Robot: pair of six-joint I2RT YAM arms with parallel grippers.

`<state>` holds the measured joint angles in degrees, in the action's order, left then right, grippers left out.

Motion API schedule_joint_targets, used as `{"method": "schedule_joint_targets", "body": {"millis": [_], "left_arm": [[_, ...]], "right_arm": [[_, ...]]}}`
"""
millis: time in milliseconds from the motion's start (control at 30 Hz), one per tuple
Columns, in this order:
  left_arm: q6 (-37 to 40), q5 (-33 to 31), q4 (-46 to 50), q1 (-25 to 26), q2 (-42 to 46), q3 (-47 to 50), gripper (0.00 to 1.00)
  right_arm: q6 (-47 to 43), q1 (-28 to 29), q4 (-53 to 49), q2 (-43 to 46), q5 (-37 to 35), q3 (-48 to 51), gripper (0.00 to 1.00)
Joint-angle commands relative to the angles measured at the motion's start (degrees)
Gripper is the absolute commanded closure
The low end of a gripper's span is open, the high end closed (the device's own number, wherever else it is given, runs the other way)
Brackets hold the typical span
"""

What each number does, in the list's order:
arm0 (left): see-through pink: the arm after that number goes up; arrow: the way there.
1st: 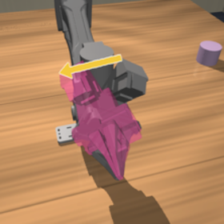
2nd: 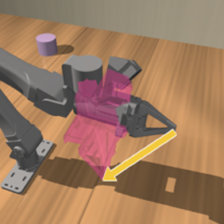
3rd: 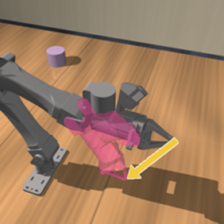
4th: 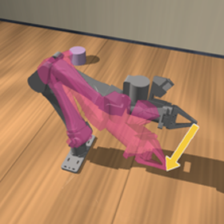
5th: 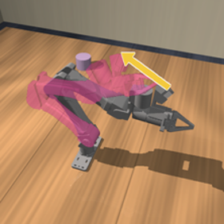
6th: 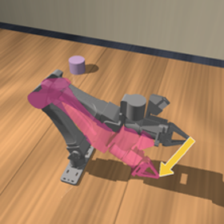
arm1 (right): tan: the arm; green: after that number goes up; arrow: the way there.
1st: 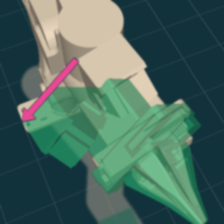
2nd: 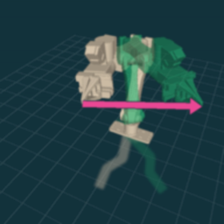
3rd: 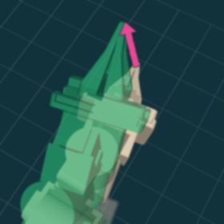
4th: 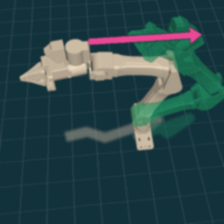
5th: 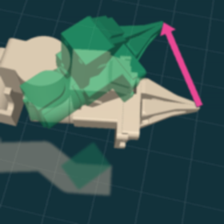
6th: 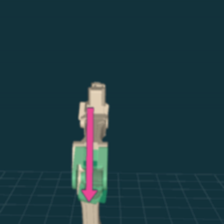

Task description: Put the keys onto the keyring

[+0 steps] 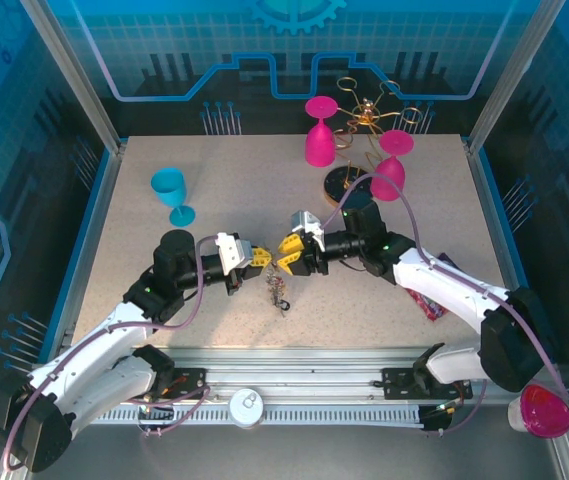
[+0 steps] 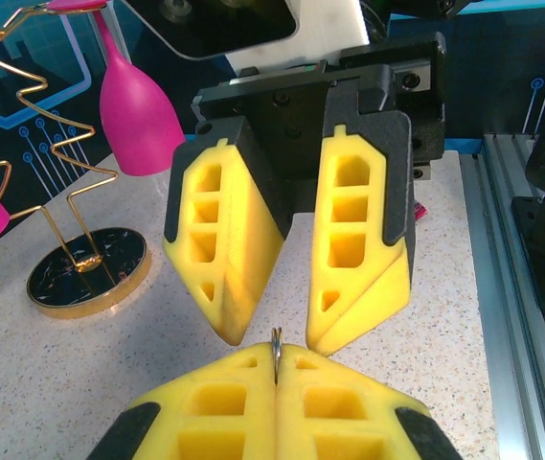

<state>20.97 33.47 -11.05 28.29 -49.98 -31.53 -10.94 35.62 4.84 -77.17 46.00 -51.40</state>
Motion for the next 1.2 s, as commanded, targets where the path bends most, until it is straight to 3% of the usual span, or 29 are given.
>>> {"method": "schedule_joint_targets", "body": {"millis": [0, 233, 533, 833, 1000, 1167], "left_arm": [[0.5, 1.6, -3.5, 0.1, 0.0, 0.2, 1.0], [-0.8, 1.1, -5.4, 0.1, 0.4, 1.1, 1.0], [-1.4, 0.7, -5.9, 0.0, 0.7, 1.4, 1.0], [-1.8, 0.5, -6.5, 0.1, 0.3, 1.3, 1.0], [-2.2, 0.5, -7.0, 0.1, 0.1, 1.6, 1.0], [-2.1, -0.2, -6.6, 0.1, 0.2, 1.4, 1.0]], "right_arm": [[0.1, 0.7, 2.8, -1.1, 1.7, -0.5, 0.65], [-2.6, 0.3, 3.4, -0.4, -5.9, 4.7, 0.65], [-4.4, 2.7, 5.2, 0.5, -7.5, 8.1, 0.59], [-0.6, 4.6, 14.8, -1.8, -9.7, 8.1, 0.57], [0.7, 5.3, 17.6, -2.9, -10.1, 8.1, 0.6], [0.8, 5.4, 17.8, -2.6, -11.4, 8.5, 0.72]]}}
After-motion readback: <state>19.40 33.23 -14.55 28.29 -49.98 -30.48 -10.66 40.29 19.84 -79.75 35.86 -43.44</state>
